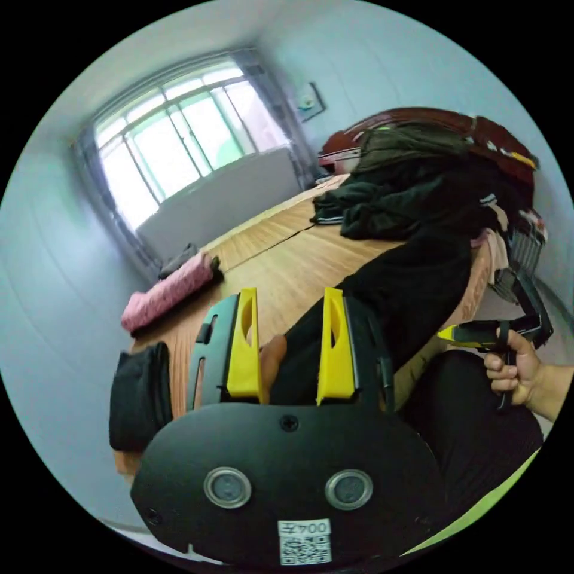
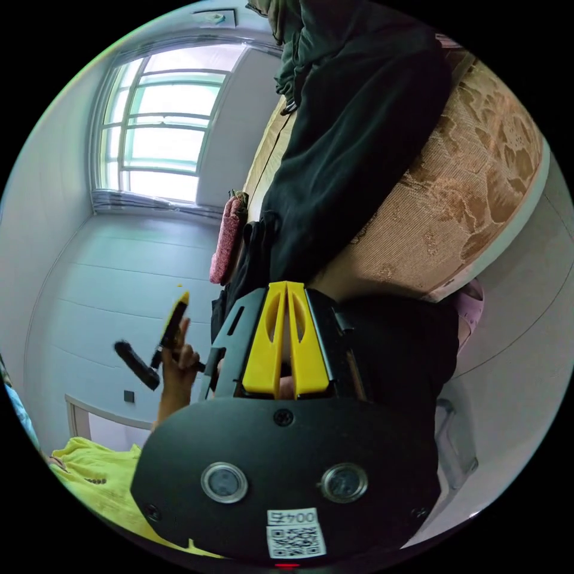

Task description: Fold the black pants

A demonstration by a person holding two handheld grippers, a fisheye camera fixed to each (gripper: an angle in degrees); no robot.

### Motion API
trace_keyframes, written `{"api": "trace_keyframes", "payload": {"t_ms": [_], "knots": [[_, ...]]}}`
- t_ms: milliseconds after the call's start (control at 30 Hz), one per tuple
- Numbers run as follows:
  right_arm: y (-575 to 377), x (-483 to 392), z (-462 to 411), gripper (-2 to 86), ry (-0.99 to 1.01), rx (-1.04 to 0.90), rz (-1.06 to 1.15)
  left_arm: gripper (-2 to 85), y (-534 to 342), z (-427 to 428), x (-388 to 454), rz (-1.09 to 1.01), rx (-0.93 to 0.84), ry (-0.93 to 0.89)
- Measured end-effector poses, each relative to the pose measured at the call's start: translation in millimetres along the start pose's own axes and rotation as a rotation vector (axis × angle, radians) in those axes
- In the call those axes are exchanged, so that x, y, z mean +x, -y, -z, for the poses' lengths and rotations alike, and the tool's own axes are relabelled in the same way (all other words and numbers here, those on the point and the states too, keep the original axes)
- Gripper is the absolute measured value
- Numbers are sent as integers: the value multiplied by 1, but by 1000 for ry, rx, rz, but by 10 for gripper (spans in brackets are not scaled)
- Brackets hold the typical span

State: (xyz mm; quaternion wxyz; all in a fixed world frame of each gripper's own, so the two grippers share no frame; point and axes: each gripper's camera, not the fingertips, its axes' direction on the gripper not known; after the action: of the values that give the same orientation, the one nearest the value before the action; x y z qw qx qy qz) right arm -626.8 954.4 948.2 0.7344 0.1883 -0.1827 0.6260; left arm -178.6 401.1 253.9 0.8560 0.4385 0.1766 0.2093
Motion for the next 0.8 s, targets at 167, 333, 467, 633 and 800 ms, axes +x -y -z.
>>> {"api": "trace_keyframes", "payload": {"t_ms": [167, 333, 467, 633, 800], "knots": [[-11, -42, -16, -7, -115, 115, 123, 169, -112, -54, -145, 437, -230, -176], [4, -104, -67, -7, -158, 112, 291, 197, -162, -88, -201, 724, -145, -532], [11, -116, -144, -7, -483, -53, 350, 220, -165, -122, -194, 637, -220, -543], [-4, -106, -171, -8, -502, -35, 401, 224, -173, -156, -187, 542, -264, -578], [-12, -109, -189, -8, -512, -29, 407, 190, -188, -162, -188, 538, -265, -494]]}}
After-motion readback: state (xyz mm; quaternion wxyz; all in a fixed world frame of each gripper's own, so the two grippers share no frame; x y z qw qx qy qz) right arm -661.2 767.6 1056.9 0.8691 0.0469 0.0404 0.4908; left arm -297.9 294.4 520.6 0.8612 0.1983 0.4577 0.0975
